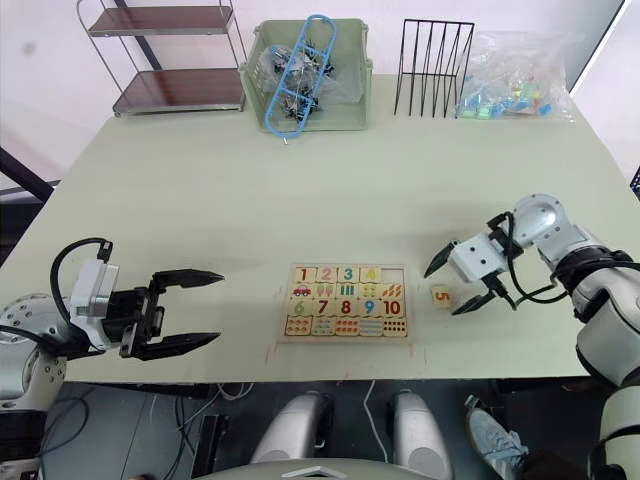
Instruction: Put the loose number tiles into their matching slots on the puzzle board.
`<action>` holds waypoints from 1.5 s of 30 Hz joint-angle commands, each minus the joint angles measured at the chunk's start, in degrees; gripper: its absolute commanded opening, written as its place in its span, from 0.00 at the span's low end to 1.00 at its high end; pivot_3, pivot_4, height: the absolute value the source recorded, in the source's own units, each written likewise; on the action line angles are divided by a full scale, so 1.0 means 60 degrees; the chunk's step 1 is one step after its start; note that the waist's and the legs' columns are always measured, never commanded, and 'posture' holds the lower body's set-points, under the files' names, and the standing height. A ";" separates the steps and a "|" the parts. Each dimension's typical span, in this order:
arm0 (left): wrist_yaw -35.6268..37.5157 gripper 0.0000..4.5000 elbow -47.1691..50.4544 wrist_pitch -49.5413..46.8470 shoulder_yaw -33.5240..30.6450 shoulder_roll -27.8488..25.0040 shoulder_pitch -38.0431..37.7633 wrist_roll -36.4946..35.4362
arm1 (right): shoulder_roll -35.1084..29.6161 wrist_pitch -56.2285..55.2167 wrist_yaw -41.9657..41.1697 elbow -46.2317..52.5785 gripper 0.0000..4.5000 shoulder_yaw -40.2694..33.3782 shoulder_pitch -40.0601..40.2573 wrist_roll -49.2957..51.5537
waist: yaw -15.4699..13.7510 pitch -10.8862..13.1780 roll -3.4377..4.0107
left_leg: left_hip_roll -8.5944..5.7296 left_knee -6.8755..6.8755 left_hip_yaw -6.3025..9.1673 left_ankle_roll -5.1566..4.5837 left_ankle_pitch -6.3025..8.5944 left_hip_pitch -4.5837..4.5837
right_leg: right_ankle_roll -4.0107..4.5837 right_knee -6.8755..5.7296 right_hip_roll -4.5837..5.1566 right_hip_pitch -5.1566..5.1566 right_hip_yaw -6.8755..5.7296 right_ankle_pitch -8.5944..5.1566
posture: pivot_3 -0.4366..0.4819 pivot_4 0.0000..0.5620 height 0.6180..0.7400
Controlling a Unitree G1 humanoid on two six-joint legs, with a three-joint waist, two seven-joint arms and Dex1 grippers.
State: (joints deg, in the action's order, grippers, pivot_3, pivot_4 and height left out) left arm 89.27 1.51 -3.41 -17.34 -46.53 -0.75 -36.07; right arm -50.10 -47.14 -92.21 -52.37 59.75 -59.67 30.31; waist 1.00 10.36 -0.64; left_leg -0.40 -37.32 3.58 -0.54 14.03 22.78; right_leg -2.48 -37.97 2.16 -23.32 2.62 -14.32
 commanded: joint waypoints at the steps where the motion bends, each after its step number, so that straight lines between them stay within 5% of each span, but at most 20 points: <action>1: 0.0131 1.00 0.0122 0.0032 -0.0011 -0.0088 -0.0051 -0.0077 | -0.0728 0.0128 -0.0049 0.0960 0.93 -0.0529 -0.0121 0.0527 | -0.0001 0.0001 0.0002 | 0.0000 0.0001 -0.0001 0.0000 0.0000 0.0005 | 0.0000 -0.0002 0.0001 -0.0006 0.0001 0.0000 | 0.48 0.27 1.00; 10: 0.0295 1.00 -0.0075 0.0137 0.0041 -0.0129 0.0057 -0.0024 | -0.2410 0.3065 0.0057 0.4205 0.93 -0.3612 0.2072 0.1717 | -0.0036 0.0003 0.0005 | 0.0001 0.0002 -0.0004 -0.0001 0.0000 0.0015 | 0.0000 -0.0001 0.0008 -0.0009 0.0004 0.0000 | 0.48 0.27 1.00; 20: 0.0074 1.00 -0.0311 0.0382 0.0319 -0.0009 0.0240 0.0240 | -0.3795 0.7264 0.5762 1.0605 0.93 -0.8156 0.8854 0.3206 | -0.0057 0.0002 0.0008 | 0.0002 -0.0002 -0.0009 -0.0001 0.0000 0.0026 | -0.0002 -0.0005 0.0005 -0.0019 0.0010 -0.0001 | 0.48 0.27 1.00; 29: 0.0265 1.00 -0.0476 0.0577 0.0430 -0.0033 0.0381 0.0270 | -0.1317 0.9786 1.0706 1.4354 0.93 -1.0765 1.2683 0.2281 | -0.0059 -0.0016 -0.0024 | 0.0004 -0.0024 -0.0022 -0.0002 -0.0001 0.0015 | -0.0020 -0.0006 -0.0045 0.0000 0.0023 0.0005 | 0.48 0.27 1.00; 39: 0.0463 1.00 -0.0622 0.0460 0.0504 -0.0157 0.0601 0.0212 | 0.1910 1.2304 1.4452 1.5930 0.93 -0.9993 1.3132 0.0730 | -0.0039 -0.0036 -0.0055 | 0.0009 -0.0022 -0.0018 -0.0002 -0.0001 0.0014 | -0.0016 -0.0006 -0.0055 -0.0001 0.0023 0.0003 | 0.48 0.27 1.00; 45: 0.0505 1.00 -0.0622 0.0449 0.0513 -0.0188 0.0669 0.0169 | 0.3535 1.2385 1.5251 1.5309 0.93 -0.9564 1.3301 -0.0511 | -0.0037 -0.0047 -0.0074 | 0.0005 -0.0021 -0.0024 -0.0002 -0.0001 0.0015 | -0.0016 -0.0004 -0.0059 -0.0002 0.0026 0.0002 | 0.48 0.27 1.00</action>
State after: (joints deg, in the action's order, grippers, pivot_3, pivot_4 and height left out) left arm 90.45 -2.87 -0.80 -13.54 -46.64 2.92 -33.94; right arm -29.83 27.67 -1.50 39.53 2.12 19.94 29.27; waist 0.78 10.07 -1.08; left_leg -0.36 -37.45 3.41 -0.55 14.03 22.87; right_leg -2.58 -37.99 1.80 -23.33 2.79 -14.31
